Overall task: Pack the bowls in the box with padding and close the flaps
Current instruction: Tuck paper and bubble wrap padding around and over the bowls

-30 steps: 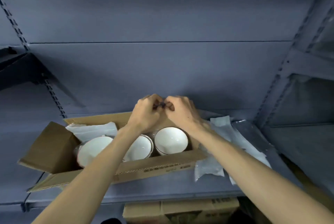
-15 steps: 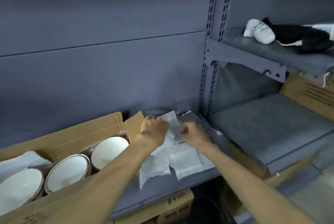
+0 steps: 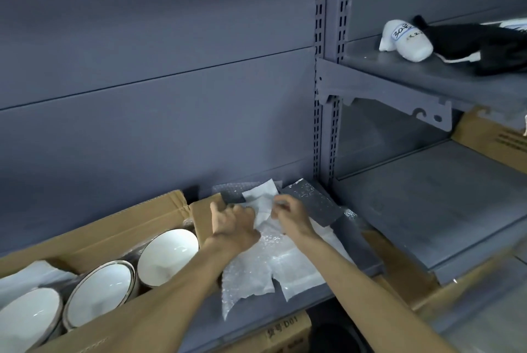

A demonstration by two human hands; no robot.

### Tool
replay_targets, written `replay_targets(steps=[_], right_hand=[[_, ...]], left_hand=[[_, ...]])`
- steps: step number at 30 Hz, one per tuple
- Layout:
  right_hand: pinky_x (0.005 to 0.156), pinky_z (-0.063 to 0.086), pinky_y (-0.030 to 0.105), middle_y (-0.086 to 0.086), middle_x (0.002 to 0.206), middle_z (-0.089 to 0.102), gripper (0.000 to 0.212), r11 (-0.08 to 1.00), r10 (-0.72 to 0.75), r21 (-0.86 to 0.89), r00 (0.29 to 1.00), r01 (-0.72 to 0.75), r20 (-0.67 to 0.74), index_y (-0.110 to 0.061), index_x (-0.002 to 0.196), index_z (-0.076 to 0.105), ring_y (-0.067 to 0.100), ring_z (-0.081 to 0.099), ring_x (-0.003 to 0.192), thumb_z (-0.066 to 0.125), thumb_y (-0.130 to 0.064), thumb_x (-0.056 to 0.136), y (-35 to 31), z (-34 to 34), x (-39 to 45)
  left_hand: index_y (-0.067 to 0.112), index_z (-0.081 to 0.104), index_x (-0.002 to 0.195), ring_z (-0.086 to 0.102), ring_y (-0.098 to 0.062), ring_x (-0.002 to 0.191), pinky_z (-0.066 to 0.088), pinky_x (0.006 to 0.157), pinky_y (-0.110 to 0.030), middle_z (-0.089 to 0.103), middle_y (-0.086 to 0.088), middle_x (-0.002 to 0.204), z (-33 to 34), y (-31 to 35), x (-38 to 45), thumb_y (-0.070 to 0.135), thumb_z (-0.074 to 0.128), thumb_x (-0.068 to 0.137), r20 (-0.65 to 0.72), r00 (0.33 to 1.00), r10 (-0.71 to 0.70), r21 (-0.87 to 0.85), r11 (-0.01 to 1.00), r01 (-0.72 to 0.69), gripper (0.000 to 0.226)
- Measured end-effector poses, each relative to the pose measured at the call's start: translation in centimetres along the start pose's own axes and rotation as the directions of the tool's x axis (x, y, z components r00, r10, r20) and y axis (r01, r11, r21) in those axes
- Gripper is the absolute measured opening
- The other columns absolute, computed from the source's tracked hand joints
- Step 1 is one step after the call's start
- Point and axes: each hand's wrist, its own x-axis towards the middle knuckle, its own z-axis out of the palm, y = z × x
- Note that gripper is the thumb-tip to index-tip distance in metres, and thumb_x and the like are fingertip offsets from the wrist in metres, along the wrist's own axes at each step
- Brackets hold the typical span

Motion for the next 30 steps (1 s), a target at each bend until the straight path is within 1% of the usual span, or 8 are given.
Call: replay_targets(steps=[5,8,10,14,17,21,25,30], right_hand=[[0.075,0.049,0.026,0.007,0.099,0.076,0.031,0.983,0.029,0.185,0.997,-0.014,-0.076,-0.014,0.117,0.064,0.008,0.068,0.07,0.049,0.002,0.095,-1.2,-0.9,-0.1],[0.088,0.052,0.032,0.002,0.117,0.069,0.031,0.983,-0.022,0.18,1.0,0.02,0.008,-0.022,0.127,0.063,0.013,0.068,0.097,0.068,-0.02,0.096,-2.2,-0.6,-0.7],[0.081,0.051,0.022,-0.009,0.114,0.071,0.035,0.975,-0.104,0.205,0.99,0.083,0.094,-0.027,0.125,0.065,0.005,0.068,0.102,0.074,-0.029,0.092,-3.7,0.1,-1.3],[0.074,0.05,0.014,0.005,0.101,0.076,0.016,0.942,-0.258,0.251,0.958,0.222,0.121,-0.013,0.103,0.072,0.002,0.069,0.087,0.078,-0.02,0.089,-6.8,2.1,-2.4],[0.079,0.05,0.025,0.016,0.097,0.072,0.014,0.912,-0.384,0.209,0.913,0.353,0.134,-0.006,0.096,0.07,0.012,0.065,0.085,0.075,-0.019,0.093,-8.7,3.7,-3.1],[0.074,0.05,0.021,-0.006,0.081,0.073,0.007,0.855,-0.515,0.149,0.848,0.497,0.127,-0.017,0.086,0.071,0.005,0.064,0.078,0.073,-0.019,0.093,-10.7,6.7,-4.0],[0.069,0.047,0.011,-0.019,0.084,0.072,0.008,0.797,-0.604,0.056,0.79,0.601,0.104,-0.025,0.087,0.071,0.001,0.067,0.082,0.071,-0.03,0.092,-11.7,10.1,-5.1],[0.074,0.055,0.022,-0.017,0.086,0.074,0.007,0.749,-0.622,-0.115,0.753,0.652,0.216,-0.024,0.096,0.075,0.003,0.068,0.081,0.071,-0.02,0.091,-12.1,13.5,-5.2]], left_hand=[[0.022,0.061,0.107,0.064,-0.029,0.106,0.045,0.099,-0.045,0.07,-0.003,0.103,-2.9,-2.8,0.0,0.049,0.05,0.093,-0.089,0.987,-0.136,-0.568,0.821,0.062,0.033],[0.012,0.066,0.108,0.071,-0.029,0.103,0.058,0.086,-0.041,0.076,-0.004,0.101,-4.6,-5.5,-1.0,0.021,0.058,0.096,-0.054,0.992,-0.11,-0.976,0.214,-0.029,0.017],[0.011,0.069,0.107,0.074,-0.028,0.098,0.06,0.072,-0.033,0.078,-0.005,0.099,-5.8,-7.5,-2.2,0.016,0.062,0.094,-0.063,0.994,-0.088,-0.996,-0.062,-0.069,0.016],[0.007,0.064,0.107,0.073,-0.038,0.089,0.056,0.069,-0.047,0.072,-0.017,0.099,-6.3,-11.4,-4.5,0.017,0.074,0.08,-0.034,0.991,-0.131,-0.983,-0.177,-0.057,0.03],[0.019,0.059,0.122,0.073,-0.017,0.097,0.061,0.072,-0.035,0.072,0.002,0.111,-6.6,-14.7,-6.5,0.023,0.084,0.08,-0.187,0.951,-0.247,-0.979,-0.037,-0.202,0.048],[0.024,0.059,0.122,0.066,-0.003,0.085,0.053,0.069,-0.016,0.066,0.007,0.097,-8.1,-19.3,-8.6,0.025,0.088,0.078,-0.478,0.777,-0.409,-0.877,0.273,-0.395,0.052],[0.028,0.067,0.111,0.063,-0.007,0.087,0.05,0.08,-0.02,0.069,0.011,0.092,-9.7,-22.8,-9.6,0.025,0.085,0.079,-0.636,0.745,-0.201,-0.624,0.702,-0.343,0.036],[0.016,0.074,0.098,0.065,-0.029,0.085,0.053,0.072,-0.04,0.072,0.001,0.09,-8.8,-24.7,-9.9,0.017,0.076,0.087,-0.621,0.783,0.004,-0.29,0.928,-0.235,0.011]])
